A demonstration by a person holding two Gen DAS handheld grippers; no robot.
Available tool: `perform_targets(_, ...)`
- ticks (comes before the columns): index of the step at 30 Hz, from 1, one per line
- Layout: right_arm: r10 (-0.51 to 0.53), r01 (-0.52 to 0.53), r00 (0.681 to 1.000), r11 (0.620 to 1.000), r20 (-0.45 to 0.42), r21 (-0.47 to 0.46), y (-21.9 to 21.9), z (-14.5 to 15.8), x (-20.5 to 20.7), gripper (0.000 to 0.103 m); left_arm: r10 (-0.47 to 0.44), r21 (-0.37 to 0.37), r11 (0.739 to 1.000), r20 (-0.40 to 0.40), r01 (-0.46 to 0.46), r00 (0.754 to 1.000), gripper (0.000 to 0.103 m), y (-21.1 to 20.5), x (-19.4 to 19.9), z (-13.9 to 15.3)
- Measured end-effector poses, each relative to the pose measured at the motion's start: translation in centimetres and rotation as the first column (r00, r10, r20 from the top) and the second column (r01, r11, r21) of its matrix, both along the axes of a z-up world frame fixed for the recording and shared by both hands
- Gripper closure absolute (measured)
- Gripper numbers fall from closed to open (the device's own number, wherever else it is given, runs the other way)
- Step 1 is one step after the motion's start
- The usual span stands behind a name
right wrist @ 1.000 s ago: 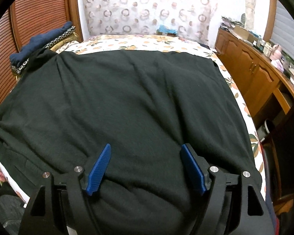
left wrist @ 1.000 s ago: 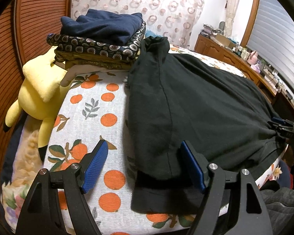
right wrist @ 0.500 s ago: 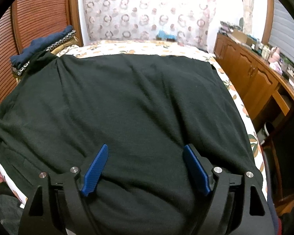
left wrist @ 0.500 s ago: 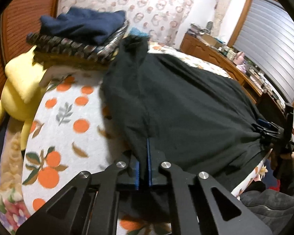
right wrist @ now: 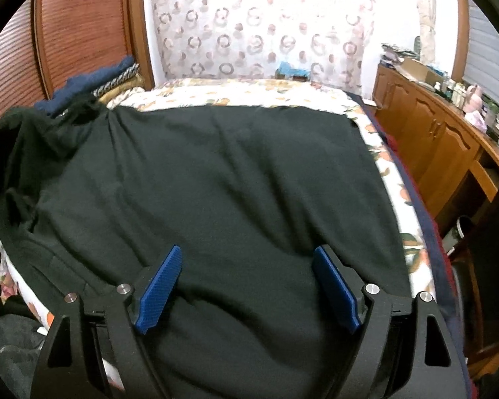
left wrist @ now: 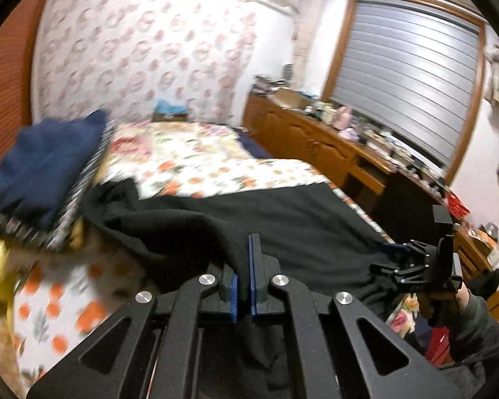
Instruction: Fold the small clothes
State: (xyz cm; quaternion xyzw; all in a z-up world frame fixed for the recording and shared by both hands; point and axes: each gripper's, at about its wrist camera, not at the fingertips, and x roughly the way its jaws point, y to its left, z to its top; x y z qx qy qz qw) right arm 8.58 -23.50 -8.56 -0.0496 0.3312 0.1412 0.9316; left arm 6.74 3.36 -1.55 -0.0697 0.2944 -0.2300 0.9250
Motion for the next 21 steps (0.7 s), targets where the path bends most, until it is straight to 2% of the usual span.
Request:
perform_targets(10,-0.082,0.078,0.994,0.995,0.072,0.060,-5.0,1.3,-2.7,0.020,-0.180,0.008,0.984,0.043,0.180,0.983,0.098,-8.4,4.0,3.7)
perform_targets(21,-0.117,0.110,0.985,0.992,0.124,0.061,-5.2,1.2,-4.9,0.020,-0.319,0.027,0.948,0.079,0.318,0.945,0.098,-15.1,3.7,7.1)
